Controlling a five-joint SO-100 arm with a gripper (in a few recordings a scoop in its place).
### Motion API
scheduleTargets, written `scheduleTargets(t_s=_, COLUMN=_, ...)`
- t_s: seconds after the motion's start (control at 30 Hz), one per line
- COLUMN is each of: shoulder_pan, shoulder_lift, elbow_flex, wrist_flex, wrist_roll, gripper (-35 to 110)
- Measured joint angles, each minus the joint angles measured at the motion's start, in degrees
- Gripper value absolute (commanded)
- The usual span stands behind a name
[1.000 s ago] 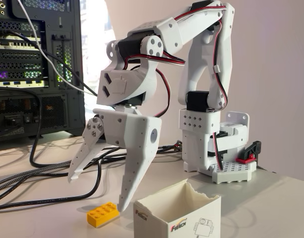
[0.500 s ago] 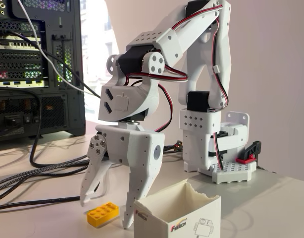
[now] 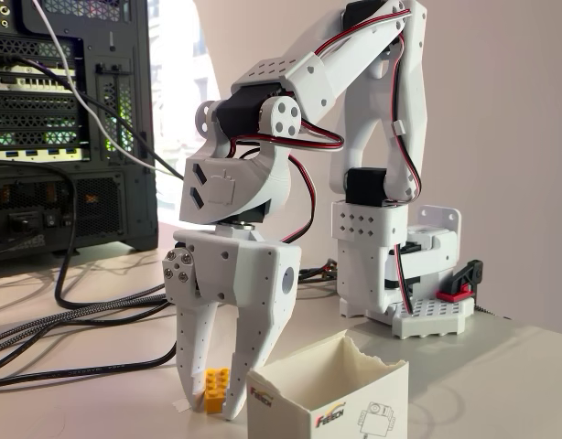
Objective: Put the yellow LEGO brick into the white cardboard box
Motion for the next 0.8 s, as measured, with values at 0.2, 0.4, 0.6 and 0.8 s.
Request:
scheduleTargets(t_s=0.2, shoulder_pan=0.6, shoulder_lift=0.0, elbow_flex=0.0, wrist_flex=0.5, wrist_roll=-2.1, gripper=14)
scheduleTargets(t_s=0.4, shoulder_pan=0.4, shoulder_lift=0.7, elbow_flex=0.0, wrist_flex=2.1, wrist_roll=-6.7, gripper=28)
scheduleTargets(t_s=0.6, shoulder_pan=-2.3, shoulder_lift=4.1, elbow_flex=0.1, wrist_flex=5.3, wrist_roll=-12.4, gripper=31)
scheduleTargets(t_s=0.8, shoulder_pan=-4.8, shoulder_lift=9.8, elbow_flex=1.8, wrist_flex=8.0, wrist_roll=-17.5, gripper=32)
